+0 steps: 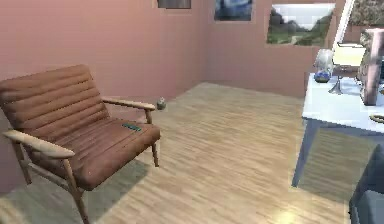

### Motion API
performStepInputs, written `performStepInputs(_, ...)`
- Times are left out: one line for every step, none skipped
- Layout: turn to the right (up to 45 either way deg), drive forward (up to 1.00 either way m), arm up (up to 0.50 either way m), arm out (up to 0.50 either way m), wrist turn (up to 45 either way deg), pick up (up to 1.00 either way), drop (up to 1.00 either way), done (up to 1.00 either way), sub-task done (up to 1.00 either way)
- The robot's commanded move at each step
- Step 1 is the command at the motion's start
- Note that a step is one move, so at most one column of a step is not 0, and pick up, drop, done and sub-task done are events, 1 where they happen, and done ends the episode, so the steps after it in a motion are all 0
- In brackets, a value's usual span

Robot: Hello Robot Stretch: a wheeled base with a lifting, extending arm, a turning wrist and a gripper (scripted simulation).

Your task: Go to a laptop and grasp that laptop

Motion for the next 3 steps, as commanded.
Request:
performStepInputs(-45.0, 0.0, 0.0, 0.0, 0.0, 0.0, 0.0, 0.0, 0.0)
performStepInputs(-12.0, 0.0, 0.0, 0.0, 0.0, 0.0, 0.0, 0.0, 0.0)
performStepInputs(0.0, 0.75, 0.0, 0.0, 0.0, 0.0, 0.0, 0.0, 0.0)
